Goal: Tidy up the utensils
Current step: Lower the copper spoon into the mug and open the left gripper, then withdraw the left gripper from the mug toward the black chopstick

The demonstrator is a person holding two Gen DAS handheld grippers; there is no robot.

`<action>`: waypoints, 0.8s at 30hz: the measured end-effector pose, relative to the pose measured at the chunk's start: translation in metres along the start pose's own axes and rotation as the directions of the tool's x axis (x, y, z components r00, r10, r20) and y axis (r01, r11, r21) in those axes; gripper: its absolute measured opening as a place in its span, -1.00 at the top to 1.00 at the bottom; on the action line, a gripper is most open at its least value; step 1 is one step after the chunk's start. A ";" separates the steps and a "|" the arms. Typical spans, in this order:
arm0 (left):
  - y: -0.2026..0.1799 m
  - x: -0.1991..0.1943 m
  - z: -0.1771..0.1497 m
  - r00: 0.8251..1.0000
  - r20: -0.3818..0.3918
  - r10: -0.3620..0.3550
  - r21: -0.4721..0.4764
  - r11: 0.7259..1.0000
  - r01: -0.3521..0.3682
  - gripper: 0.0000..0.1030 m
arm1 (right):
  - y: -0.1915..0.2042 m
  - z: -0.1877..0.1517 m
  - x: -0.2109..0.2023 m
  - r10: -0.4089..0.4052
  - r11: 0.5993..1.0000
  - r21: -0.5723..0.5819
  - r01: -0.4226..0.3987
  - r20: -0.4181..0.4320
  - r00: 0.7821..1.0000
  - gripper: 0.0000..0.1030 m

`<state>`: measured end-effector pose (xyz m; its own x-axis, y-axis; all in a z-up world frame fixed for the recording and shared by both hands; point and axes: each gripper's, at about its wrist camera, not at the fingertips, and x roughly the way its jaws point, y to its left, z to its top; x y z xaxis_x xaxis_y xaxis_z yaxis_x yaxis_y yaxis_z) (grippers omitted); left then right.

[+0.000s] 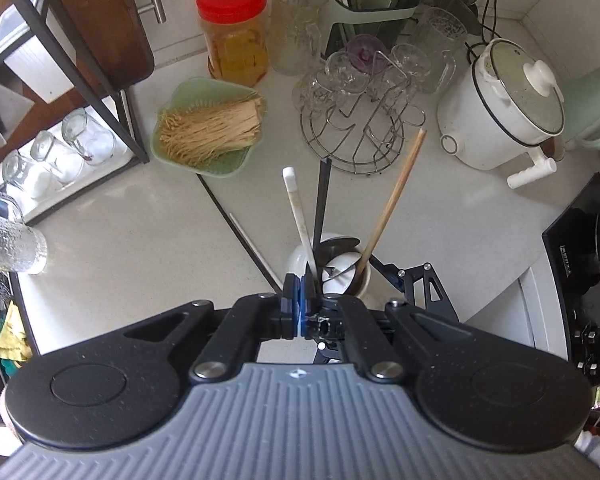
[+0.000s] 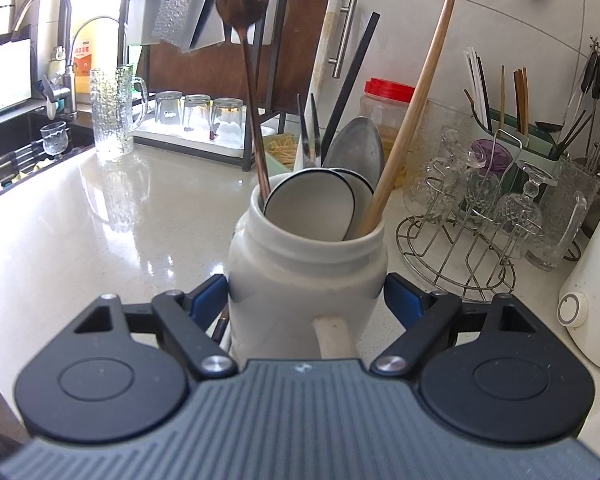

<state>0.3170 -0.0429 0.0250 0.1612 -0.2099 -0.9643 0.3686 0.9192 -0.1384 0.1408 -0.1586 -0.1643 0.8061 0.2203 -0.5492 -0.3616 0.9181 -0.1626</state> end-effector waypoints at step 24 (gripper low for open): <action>0.093 0.059 -0.091 0.960 0.279 0.006 -0.215 0.975 0.056 0.39 | 0.006 0.015 0.006 -0.103 0.992 0.058 0.109 -0.094 0.990 -0.67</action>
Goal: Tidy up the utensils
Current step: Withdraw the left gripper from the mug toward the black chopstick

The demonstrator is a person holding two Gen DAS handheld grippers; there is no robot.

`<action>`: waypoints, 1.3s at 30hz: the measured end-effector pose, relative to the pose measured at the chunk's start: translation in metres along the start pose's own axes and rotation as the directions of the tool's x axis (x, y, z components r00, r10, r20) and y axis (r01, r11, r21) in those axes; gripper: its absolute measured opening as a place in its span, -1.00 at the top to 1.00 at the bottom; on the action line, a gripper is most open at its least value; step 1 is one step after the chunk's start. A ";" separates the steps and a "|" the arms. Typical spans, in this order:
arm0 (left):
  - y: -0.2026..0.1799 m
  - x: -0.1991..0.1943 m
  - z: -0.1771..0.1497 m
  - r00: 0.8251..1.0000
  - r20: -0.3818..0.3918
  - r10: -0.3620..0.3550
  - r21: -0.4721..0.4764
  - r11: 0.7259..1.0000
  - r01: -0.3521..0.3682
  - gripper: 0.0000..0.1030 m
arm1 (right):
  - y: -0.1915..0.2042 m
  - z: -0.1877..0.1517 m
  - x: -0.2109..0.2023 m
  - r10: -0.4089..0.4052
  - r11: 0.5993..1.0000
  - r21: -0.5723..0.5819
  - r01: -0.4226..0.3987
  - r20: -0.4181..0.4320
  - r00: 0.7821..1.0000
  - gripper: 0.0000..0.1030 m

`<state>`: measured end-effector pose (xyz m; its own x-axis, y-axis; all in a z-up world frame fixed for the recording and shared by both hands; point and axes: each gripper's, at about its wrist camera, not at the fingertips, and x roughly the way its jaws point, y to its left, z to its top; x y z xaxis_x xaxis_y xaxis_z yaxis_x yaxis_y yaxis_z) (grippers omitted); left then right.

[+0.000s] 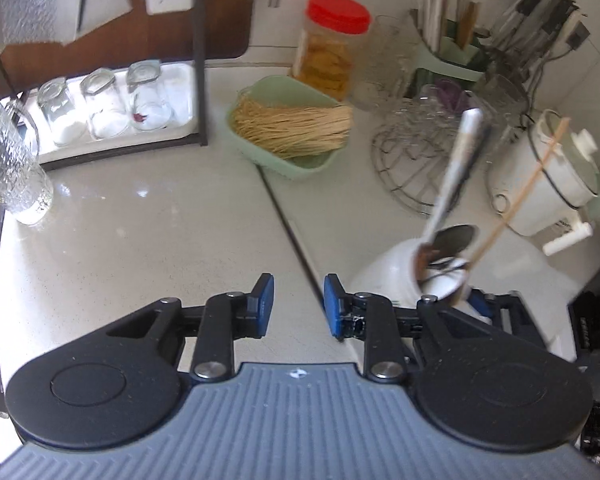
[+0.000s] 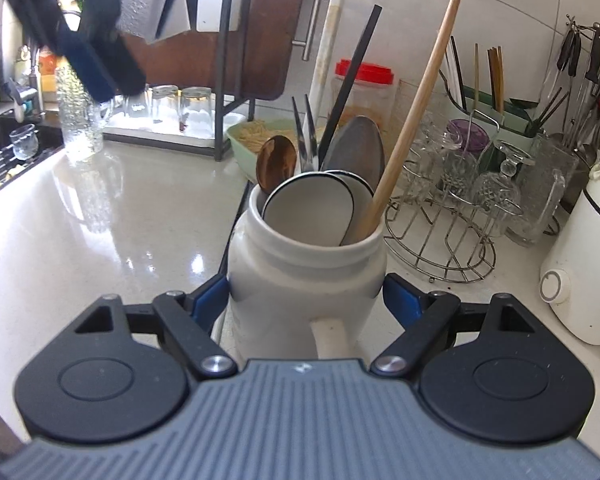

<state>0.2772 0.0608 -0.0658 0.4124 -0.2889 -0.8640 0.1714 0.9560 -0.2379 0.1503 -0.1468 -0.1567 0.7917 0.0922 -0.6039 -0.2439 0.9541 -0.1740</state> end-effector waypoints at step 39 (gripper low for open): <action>0.016 0.125 -0.054 0.984 0.005 -0.177 -0.037 0.984 0.177 0.31 | 0.027 0.003 -0.040 -0.039 0.999 -0.003 0.039 -0.070 0.997 -0.61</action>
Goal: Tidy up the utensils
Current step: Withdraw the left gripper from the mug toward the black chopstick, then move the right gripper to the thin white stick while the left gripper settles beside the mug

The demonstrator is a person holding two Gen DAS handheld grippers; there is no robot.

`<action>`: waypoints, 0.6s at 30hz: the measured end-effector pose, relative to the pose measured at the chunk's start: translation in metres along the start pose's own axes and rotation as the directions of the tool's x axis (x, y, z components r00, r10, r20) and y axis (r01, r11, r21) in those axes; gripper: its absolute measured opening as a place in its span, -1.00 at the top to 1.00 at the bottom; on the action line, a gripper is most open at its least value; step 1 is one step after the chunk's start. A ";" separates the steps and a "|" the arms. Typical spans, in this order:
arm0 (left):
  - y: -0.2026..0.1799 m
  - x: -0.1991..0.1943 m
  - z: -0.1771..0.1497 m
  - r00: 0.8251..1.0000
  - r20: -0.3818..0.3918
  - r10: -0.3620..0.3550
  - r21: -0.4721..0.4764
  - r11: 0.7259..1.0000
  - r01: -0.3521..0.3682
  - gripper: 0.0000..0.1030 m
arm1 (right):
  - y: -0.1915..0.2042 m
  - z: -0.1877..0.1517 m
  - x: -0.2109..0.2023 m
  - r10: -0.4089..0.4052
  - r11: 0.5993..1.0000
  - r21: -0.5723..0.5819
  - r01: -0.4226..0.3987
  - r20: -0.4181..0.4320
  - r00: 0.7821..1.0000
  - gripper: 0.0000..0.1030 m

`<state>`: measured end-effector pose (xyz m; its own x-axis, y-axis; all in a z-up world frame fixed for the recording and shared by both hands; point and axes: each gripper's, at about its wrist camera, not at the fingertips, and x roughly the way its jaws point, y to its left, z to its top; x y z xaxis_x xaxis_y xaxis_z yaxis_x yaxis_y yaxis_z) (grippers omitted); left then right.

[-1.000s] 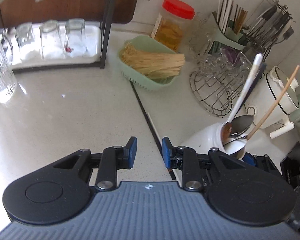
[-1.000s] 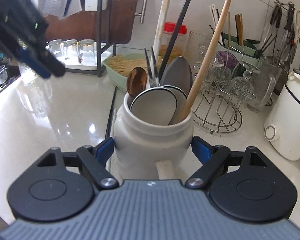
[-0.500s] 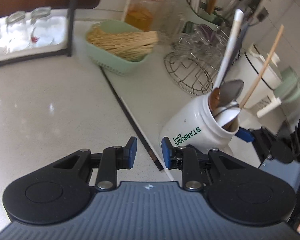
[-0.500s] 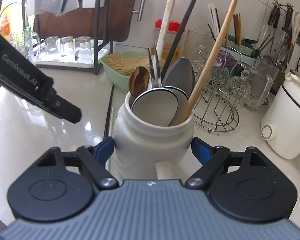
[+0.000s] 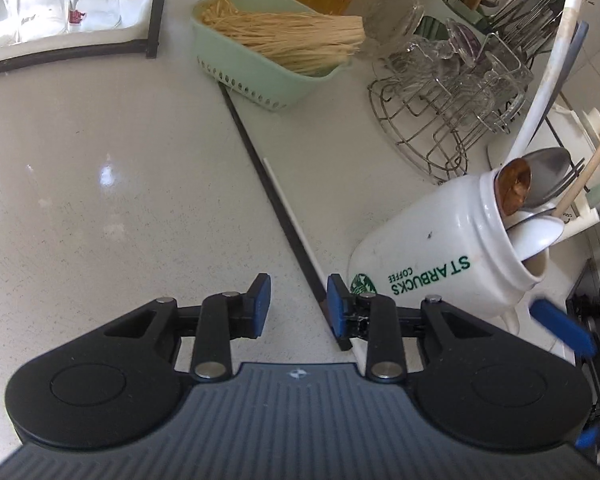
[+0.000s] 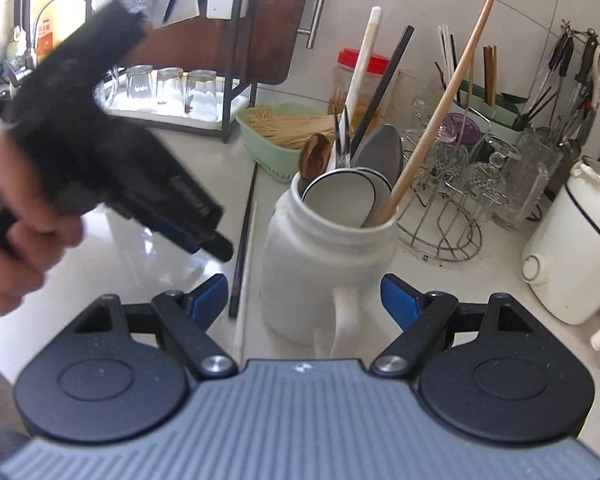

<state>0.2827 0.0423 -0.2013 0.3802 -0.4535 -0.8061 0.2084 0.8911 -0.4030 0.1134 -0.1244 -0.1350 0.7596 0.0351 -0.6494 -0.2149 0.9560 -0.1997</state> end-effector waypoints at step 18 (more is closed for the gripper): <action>-0.025 -0.018 -0.002 0.992 0.030 -0.120 0.278 0.954 0.107 -0.21 | 0.019 -0.027 0.040 0.147 0.989 0.047 -0.140 -0.238 0.960 0.63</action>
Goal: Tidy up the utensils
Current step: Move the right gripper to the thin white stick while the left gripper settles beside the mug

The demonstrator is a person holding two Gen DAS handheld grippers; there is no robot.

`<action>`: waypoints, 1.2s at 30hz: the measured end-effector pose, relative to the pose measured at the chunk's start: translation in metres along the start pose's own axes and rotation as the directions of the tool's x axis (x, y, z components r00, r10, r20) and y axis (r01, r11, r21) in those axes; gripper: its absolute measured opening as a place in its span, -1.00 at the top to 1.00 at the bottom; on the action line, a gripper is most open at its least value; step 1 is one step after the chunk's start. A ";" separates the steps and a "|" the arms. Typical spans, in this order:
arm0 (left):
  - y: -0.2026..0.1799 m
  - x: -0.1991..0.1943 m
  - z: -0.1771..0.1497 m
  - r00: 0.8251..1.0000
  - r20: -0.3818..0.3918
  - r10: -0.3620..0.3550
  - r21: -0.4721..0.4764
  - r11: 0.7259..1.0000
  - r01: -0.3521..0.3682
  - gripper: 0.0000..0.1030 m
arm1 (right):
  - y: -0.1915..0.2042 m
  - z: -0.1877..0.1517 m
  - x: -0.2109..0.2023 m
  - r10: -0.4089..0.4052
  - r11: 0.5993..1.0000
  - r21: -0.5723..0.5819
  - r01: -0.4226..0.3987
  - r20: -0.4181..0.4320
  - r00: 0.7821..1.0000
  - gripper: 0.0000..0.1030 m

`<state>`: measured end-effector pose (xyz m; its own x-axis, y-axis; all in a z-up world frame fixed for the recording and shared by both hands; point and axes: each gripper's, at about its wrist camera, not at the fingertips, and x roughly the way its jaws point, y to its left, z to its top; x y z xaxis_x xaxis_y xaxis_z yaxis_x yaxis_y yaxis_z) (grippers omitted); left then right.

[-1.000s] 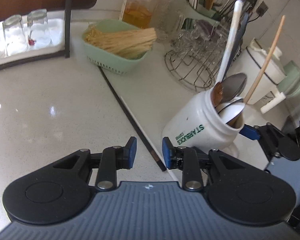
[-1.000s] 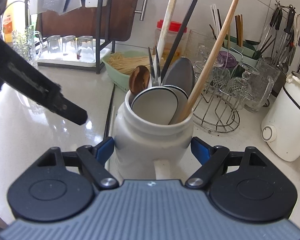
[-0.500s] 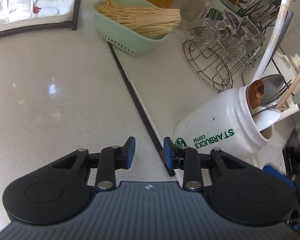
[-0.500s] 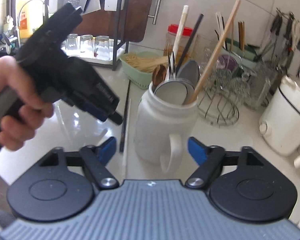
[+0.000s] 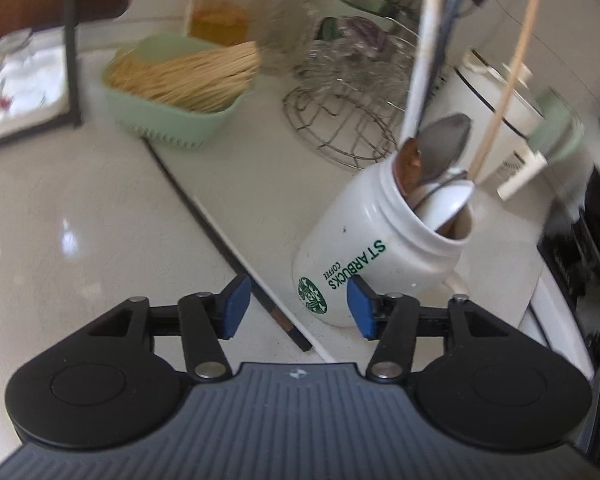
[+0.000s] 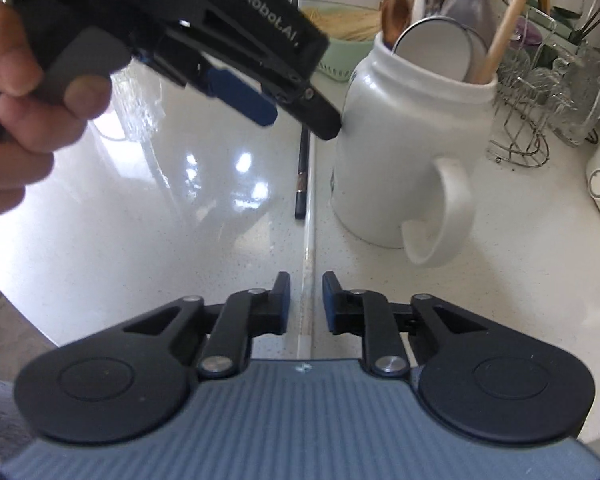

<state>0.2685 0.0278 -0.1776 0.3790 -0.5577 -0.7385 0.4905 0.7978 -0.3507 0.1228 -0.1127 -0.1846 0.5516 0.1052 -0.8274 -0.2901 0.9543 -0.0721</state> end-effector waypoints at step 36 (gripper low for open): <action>-0.086 0.032 0.003 0.976 0.220 0.012 0.269 0.960 -0.072 -0.85 | -0.030 -0.017 -0.014 -0.001 1.000 -0.028 -0.001 -0.073 0.997 0.83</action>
<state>0.2413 -0.0595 -0.1694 0.5478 -0.5849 -0.5981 0.6547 0.7448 -0.1287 0.1099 -0.1473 -0.1804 0.4931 0.0831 -0.8660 -0.3126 0.9459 -0.0872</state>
